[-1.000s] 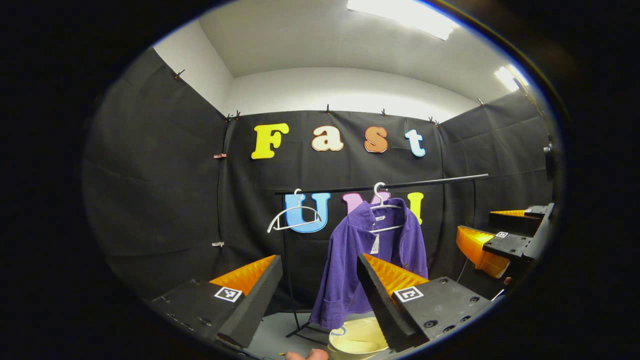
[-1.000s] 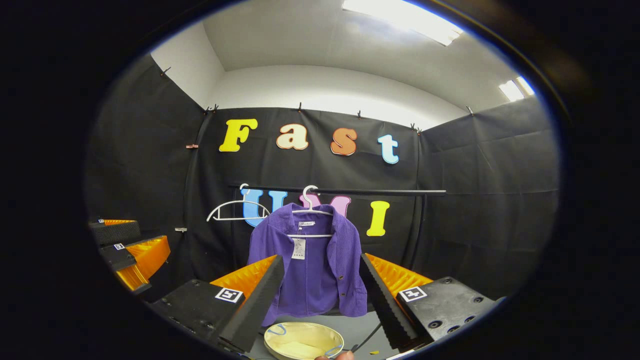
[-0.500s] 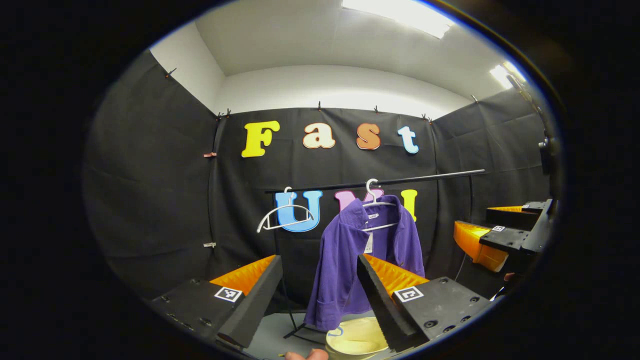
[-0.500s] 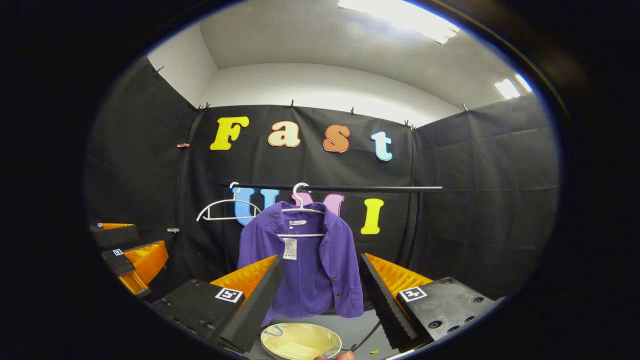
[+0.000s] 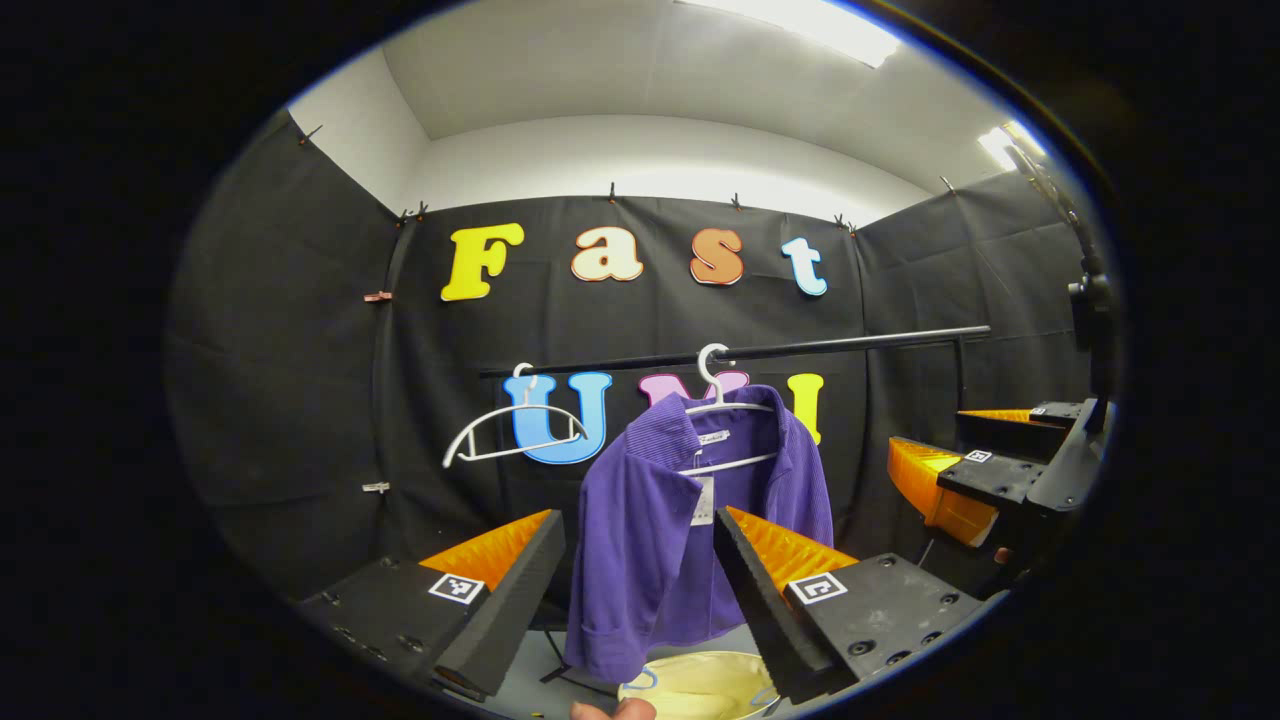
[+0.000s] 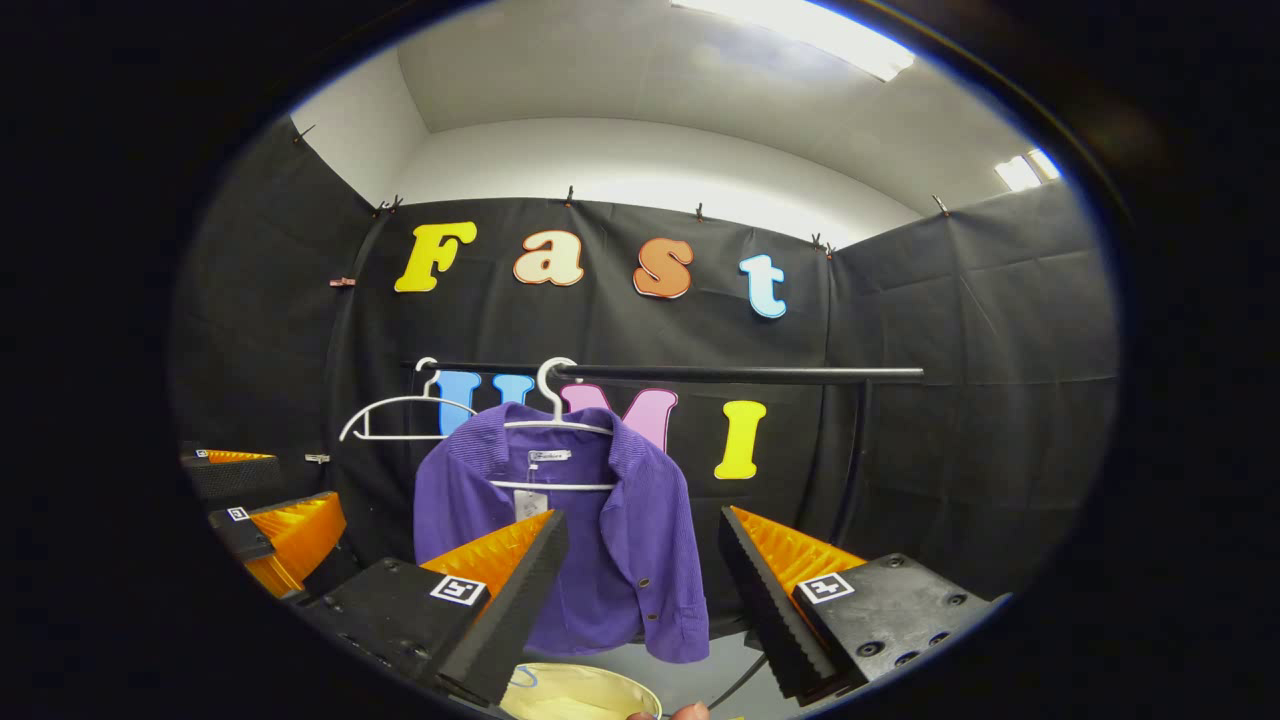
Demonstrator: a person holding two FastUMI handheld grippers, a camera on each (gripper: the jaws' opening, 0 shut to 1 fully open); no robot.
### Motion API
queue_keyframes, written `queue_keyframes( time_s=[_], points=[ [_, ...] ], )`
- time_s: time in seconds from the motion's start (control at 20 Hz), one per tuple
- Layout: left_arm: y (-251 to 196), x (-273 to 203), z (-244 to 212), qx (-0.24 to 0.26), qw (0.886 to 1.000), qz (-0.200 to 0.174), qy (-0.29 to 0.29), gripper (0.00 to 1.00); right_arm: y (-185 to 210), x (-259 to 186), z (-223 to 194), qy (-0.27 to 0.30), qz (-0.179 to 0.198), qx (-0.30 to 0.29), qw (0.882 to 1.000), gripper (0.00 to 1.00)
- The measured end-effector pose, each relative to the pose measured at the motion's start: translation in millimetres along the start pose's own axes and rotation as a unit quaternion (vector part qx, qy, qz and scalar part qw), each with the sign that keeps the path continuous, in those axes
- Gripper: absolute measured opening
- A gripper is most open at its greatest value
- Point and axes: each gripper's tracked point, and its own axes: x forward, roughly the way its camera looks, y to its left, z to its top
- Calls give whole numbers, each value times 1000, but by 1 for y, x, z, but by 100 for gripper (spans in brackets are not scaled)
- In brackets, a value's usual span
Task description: Grasp the clothes on the hanger with both hands and then place them into the laundry hamper below.
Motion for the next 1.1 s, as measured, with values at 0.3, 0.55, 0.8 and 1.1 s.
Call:
queue_keyframes(
  time_s=[0.3, 0.55, 0.8, 1.1],
  points=[
    [-35, 101, -15, 4, 1000, 21, -1, 94, -23, 63, -23, 3, 20, 8, 1000, 98],
    [-34, 164, -35, 16, 997, 74, 3, 95, -23, 97, -48, 13, 59, 19, 998, 96],
    [-33, 201, -59, 13, 995, 101, 20, 94, -31, 119, -64, 22, 66, 21, 997, 97],
    [-24, 227, -77, 39, 992, 120, 29, 95, -19, 137, -79, 27, 79, 26, 996, 97]
  ],
)
